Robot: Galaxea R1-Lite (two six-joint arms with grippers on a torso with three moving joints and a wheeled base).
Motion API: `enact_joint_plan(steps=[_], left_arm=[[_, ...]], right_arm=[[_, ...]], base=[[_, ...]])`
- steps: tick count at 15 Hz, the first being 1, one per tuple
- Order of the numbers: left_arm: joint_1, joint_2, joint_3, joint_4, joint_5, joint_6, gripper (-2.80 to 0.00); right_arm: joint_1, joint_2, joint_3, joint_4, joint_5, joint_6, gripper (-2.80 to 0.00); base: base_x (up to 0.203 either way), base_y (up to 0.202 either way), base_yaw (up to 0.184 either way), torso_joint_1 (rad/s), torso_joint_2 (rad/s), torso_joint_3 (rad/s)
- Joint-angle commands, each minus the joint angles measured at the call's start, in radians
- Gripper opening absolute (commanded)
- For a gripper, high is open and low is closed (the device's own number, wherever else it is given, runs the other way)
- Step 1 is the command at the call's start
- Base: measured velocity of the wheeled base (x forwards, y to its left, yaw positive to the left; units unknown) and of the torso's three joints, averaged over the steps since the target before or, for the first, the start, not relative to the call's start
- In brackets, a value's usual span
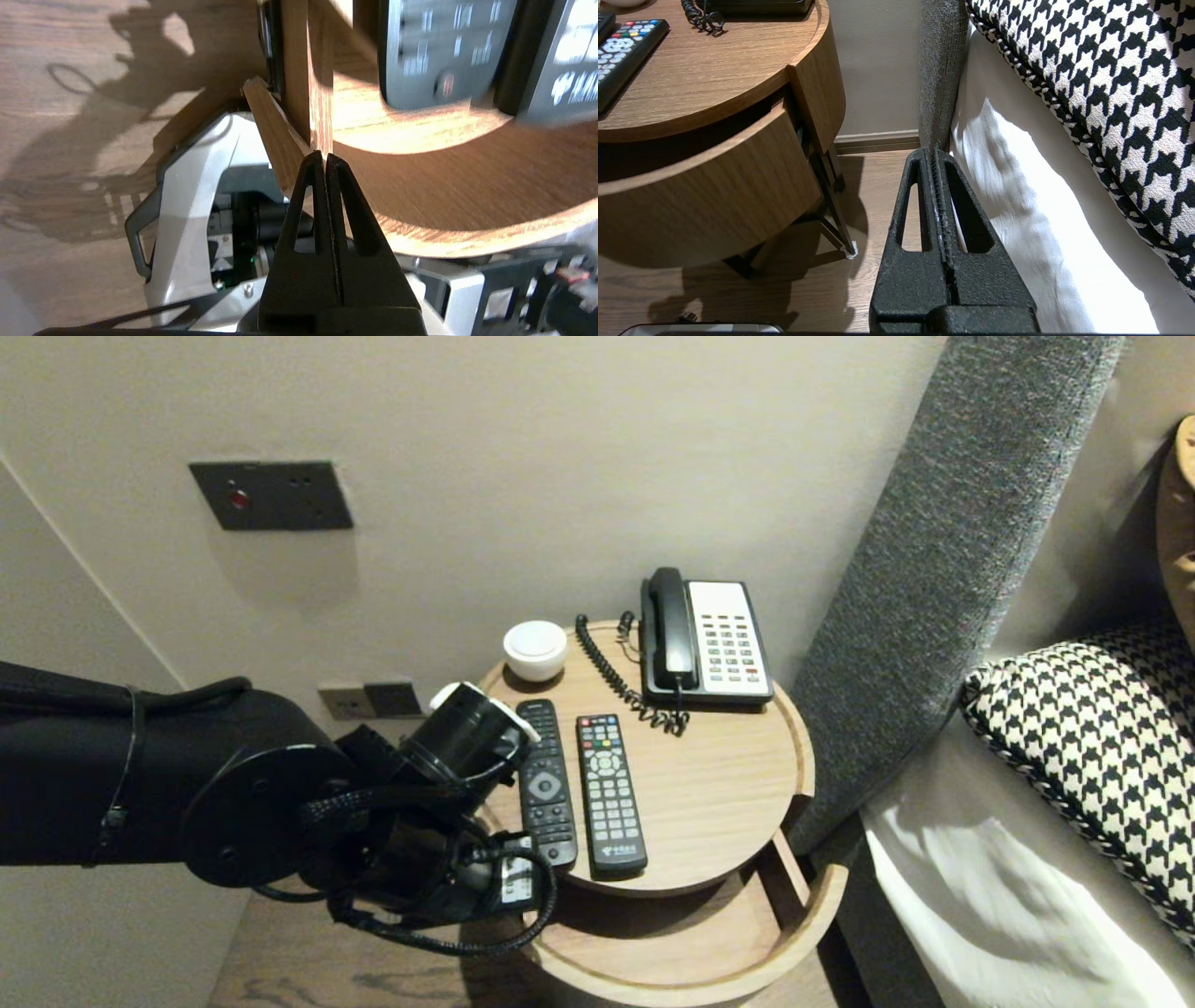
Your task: Open the nightstand drawer
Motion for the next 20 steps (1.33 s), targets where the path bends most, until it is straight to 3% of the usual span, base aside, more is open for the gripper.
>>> enact_joint_plan(steps=[1, 12, 20], left_arm=[[-0.019, -0.024, 0.030, 0.002, -0.001, -0.007, -2.80], [-0.095, -0.098, 0.213, -0.054, -0.012, -0.016, -2.80], [-0.122, -0.122, 0.221, -0.075, 0.006, -0.017, -2.80]], right_arm=[[-0.001, 0.001, 0.040, -0.001, 0.000, 0.000, -2.80], [0.000, 0.001, 0.040, -0.001, 0.000, 0.000, -2.80], [0.001, 0.001, 0.040, -0.001, 0.000, 0.000, -2.80]], base=[[0.000, 0.000, 0.000, 0.000, 0.00, 0.000], [0.000, 0.000, 0.000, 0.000, 0.00, 0.000], [0.000, 0.000, 0.000, 0.000, 0.00, 0.000]])
